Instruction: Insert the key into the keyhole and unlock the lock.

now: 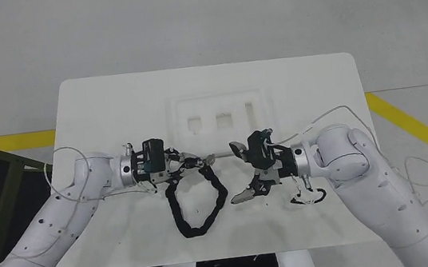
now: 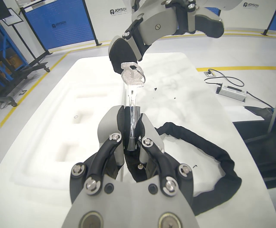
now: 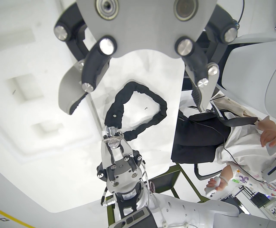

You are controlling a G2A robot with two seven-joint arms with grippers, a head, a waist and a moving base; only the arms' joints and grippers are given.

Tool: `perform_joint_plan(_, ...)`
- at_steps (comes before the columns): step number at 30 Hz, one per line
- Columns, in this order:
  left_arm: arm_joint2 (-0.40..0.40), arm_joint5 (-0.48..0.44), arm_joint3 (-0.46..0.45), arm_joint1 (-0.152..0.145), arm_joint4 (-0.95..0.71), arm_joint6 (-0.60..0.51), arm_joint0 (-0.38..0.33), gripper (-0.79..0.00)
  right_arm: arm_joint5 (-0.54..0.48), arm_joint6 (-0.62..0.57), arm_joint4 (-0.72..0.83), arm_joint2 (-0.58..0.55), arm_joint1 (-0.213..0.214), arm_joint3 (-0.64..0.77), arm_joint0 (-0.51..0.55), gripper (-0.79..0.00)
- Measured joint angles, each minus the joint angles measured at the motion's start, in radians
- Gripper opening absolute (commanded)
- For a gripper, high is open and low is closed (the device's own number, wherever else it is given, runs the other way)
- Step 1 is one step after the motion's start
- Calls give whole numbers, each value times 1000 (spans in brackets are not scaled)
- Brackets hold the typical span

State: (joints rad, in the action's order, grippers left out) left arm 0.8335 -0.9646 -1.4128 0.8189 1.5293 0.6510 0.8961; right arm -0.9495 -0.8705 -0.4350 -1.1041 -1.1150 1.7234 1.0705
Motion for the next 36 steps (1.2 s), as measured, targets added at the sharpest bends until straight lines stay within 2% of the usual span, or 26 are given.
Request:
perform_joint_plan(4, -24, -49, 22, 11, 7, -12, -37, -785, 3, 7, -9, -3, 0, 7, 0, 0)
perform_joint_plan(6, -53, -49, 31, 14, 6, -22, -55, -785, 3, 48, -77, -18, 1, 27, 2, 0)
perform_joint_plan(11, -141, -48, 56, 11, -23, -37, -119, -785, -60, 184, -355, -57, 3, 67, 25, 0)
perform_joint_plan(19, -236, -48, 77, 5, -82, -49, -201, -785, -63, 453, -757, -36, 4, 141, 66, 0)
perform_joint_plan(21, -255, -48, 82, 5, -95, -53, -216, -785, -61, 506, -836, -20, 4, 146, 63, -65)
perform_joint_plan(22, -262, -48, 85, 4, -99, -54, -221, -785, -56, 525, -865, -13, 4, 146, 61, -145)
perform_joint_plan(23, -270, -48, 88, 4, -103, -55, -226, -785, -46, 546, -900, -5, 3, 146, 58, -188)
perform_joint_plan(27, -289, -48, 97, 2, -114, -51, -233, -785, -5, 573, -998, 28, 0, 146, 46, -265)
perform_joint_plan(29, -295, -48, 98, 1, -117, -47, -234, -785, 17, 581, -1035, 47, -2, 151, 39, -354)
perform_joint_plan(36, -298, -48, 101, -3, -116, -41, -231, -785, 49, 618, -1088, 80, -5, 152, 23, -428)
